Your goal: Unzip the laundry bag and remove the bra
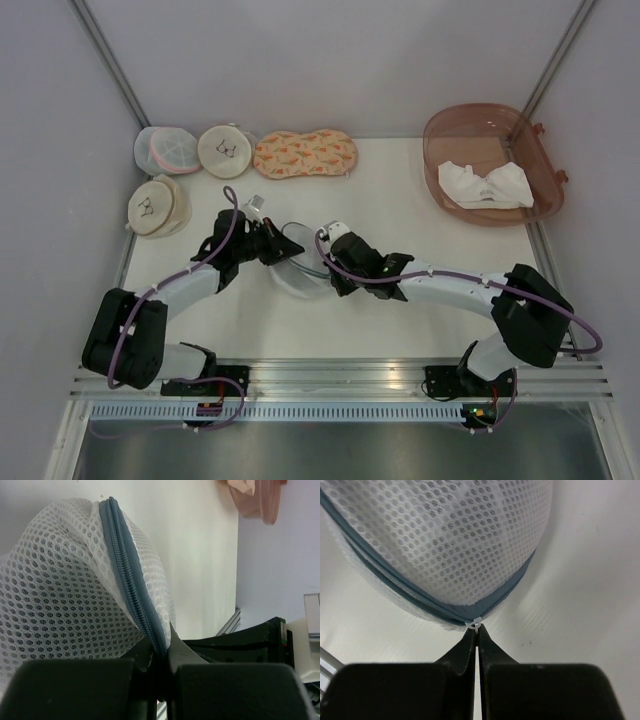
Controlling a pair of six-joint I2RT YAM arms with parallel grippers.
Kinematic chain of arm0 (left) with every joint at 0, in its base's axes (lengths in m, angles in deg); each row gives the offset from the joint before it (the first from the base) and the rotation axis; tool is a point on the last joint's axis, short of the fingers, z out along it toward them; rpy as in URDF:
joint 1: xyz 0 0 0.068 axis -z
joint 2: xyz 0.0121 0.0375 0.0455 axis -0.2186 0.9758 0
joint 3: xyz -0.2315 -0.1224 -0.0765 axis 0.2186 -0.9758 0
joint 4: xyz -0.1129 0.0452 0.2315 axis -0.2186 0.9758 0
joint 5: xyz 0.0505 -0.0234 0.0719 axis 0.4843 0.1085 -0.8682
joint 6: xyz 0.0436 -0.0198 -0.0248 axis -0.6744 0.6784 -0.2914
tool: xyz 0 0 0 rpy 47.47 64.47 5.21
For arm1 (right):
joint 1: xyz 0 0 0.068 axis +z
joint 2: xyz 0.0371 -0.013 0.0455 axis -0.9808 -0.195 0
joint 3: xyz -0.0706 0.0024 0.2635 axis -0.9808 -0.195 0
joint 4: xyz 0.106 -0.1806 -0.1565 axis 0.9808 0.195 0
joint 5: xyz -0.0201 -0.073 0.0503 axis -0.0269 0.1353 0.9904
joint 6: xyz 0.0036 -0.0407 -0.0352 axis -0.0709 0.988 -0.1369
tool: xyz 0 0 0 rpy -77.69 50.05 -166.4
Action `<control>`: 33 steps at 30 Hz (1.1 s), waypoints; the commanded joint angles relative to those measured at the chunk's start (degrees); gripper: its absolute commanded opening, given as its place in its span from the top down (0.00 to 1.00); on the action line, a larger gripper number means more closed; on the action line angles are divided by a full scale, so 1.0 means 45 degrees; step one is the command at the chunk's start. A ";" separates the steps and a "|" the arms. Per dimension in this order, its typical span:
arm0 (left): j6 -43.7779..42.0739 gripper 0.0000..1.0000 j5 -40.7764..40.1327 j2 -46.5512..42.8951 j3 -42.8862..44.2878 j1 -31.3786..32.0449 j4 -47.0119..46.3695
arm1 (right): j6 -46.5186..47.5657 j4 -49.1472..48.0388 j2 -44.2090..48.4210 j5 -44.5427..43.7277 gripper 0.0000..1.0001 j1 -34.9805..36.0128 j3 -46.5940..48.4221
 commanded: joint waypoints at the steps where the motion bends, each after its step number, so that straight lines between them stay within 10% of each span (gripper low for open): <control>1: -0.2651 0.98 0.1090 0.0501 0.1177 -0.0468 0.0199 | 0.0297 0.1967 -0.0470 -0.1598 0.99 -0.0012 0.0556; 21: -0.4451 0.97 0.5427 0.3823 0.3464 -0.0664 0.1646 | -0.0075 0.2300 -0.2814 -0.6190 1.00 -0.1125 0.2411; 27: -0.3107 0.28 0.4297 0.2753 0.3152 -0.0645 0.0828 | 0.0159 0.2222 -0.2386 -0.6678 1.00 -0.1184 0.2294; 33: -0.1602 0.21 0.1935 0.0760 0.2332 -0.0645 0.0473 | 0.0862 0.2494 -0.2268 -0.7380 1.00 -0.1320 0.2528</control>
